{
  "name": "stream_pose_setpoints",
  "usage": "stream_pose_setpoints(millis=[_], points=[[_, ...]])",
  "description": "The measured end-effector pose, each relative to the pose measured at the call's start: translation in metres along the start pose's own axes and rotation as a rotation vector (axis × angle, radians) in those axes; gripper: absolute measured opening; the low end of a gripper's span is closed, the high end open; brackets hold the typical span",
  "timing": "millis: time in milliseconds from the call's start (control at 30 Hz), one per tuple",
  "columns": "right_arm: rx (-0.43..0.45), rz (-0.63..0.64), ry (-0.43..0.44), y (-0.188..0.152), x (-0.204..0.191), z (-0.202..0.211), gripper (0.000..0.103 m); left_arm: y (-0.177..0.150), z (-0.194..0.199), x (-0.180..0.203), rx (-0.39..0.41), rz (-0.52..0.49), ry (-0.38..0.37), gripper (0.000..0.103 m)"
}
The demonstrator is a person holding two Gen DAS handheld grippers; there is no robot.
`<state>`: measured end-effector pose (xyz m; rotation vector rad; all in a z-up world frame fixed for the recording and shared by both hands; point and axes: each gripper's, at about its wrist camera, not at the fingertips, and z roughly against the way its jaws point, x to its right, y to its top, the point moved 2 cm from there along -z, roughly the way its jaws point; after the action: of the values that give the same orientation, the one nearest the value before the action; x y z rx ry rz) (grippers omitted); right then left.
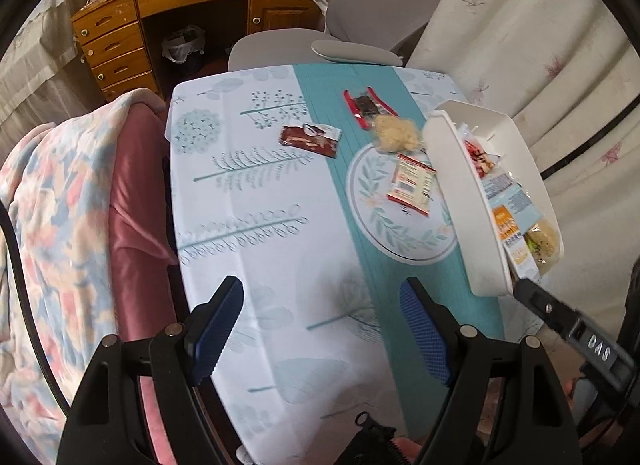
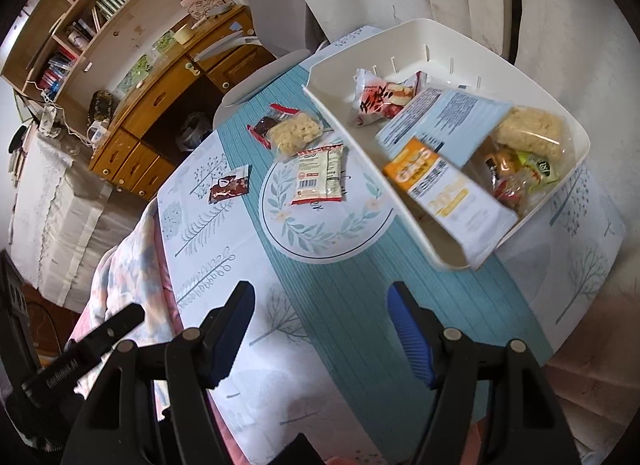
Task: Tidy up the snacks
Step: 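Move both tools back over the table toward the remaining snack packs, then grasp the brown chocolate pack with the left tool while the right tool grasps the white LIPO bag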
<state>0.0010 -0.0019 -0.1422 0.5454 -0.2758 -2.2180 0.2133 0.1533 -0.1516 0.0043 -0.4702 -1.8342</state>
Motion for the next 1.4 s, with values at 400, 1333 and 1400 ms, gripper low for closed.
stream_pose_setpoints(millis=[400,1333,1400], points=[[0.114,0.057,-0.041,0.014,-0.040,-0.043,0.069,0.077,-0.040,-0.021,0.012,-0.032,0.033,0.079],[0.237,0.198,-0.254,0.066,-0.043,-0.193,0.069,0.161,-0.211,-0.010,-0.066,-0.006,0.066,0.079],[0.230,0.185,-0.258,0.068,-0.040,-0.196,0.069,0.162,-0.217,-0.010,-0.070,-0.005,0.072,0.079]])
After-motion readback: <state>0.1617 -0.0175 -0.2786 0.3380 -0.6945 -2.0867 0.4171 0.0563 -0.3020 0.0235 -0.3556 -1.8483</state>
